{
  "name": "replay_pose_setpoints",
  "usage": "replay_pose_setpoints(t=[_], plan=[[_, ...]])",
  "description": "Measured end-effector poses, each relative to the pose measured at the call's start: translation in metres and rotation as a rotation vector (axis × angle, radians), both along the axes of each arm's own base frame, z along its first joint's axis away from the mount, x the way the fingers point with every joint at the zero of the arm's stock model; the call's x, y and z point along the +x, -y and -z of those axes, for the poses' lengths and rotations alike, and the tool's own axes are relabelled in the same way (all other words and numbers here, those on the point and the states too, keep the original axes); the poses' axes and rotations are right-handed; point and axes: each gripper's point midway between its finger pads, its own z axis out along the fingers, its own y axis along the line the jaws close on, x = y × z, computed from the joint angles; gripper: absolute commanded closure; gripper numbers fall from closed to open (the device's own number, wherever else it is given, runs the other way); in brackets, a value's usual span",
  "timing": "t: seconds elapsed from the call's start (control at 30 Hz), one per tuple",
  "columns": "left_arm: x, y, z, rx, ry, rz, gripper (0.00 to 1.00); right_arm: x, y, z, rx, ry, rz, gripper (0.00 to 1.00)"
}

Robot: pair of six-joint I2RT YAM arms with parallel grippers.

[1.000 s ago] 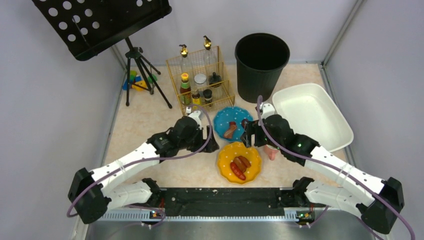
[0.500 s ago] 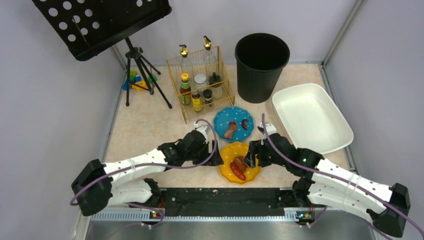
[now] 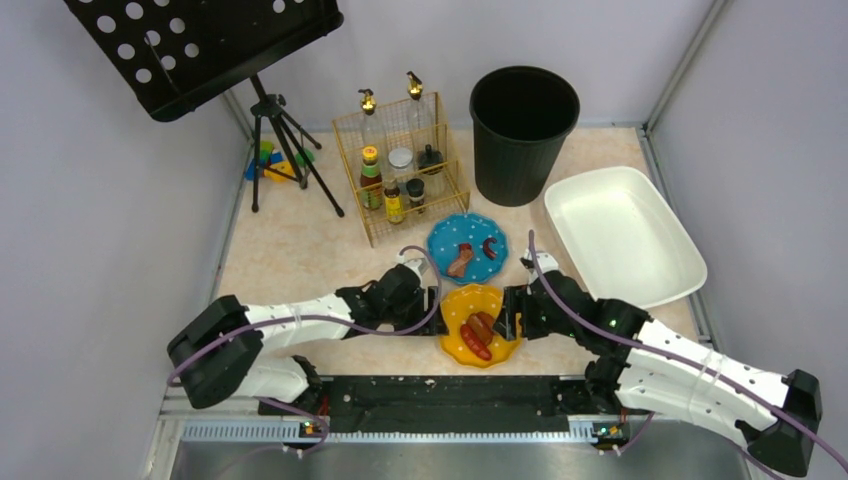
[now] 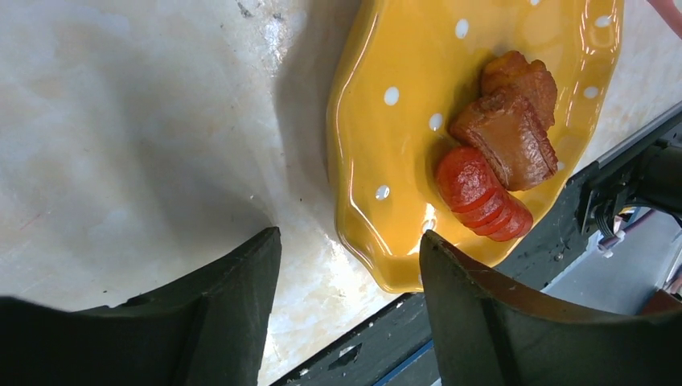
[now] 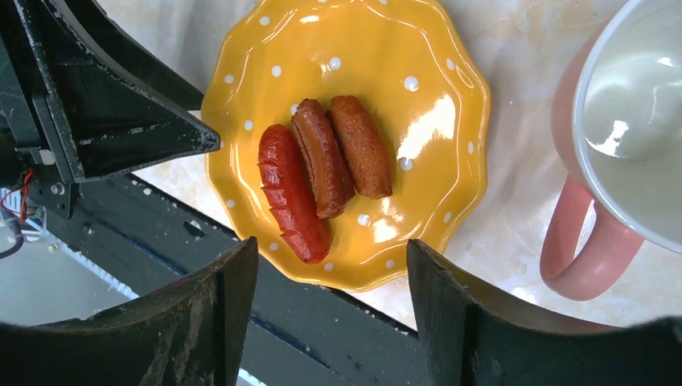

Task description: Clear the kitchen counter

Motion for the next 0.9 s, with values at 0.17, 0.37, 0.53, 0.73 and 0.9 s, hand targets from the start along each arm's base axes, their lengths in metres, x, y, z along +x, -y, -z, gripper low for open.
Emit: replay_pose_setpoints(t=[0.17, 0.37, 0.53, 0.73, 0.9], plan=[[0.003, 0.002, 0.003, -0.003, -0.001, -0.011, 0.42, -0.001, -0.001, 0.001, -0.002, -0.003, -0.005, 0.34], [0.006, 0.006, 0.009, -0.005, -0.008, -0.024, 0.60, -0.001, -0.001, 0.000, 0.003, -0.007, 0.002, 0.34], [0.009, 0.010, 0.012, -0.012, -0.007, -0.028, 0.78, -0.002, 0.000, 0.001, 0.014, -0.007, 0.008, 0.34], [0.012, 0.009, 0.014, -0.017, -0.010, -0.067, 1.00, -0.004, 0.001, 0.004, 0.018, -0.007, 0.012, 0.34], [0.013, 0.003, 0.014, -0.026, 0.006, -0.082, 1.00, -0.004, 0.001, 0.005, 0.018, -0.010, 0.015, 0.34]])
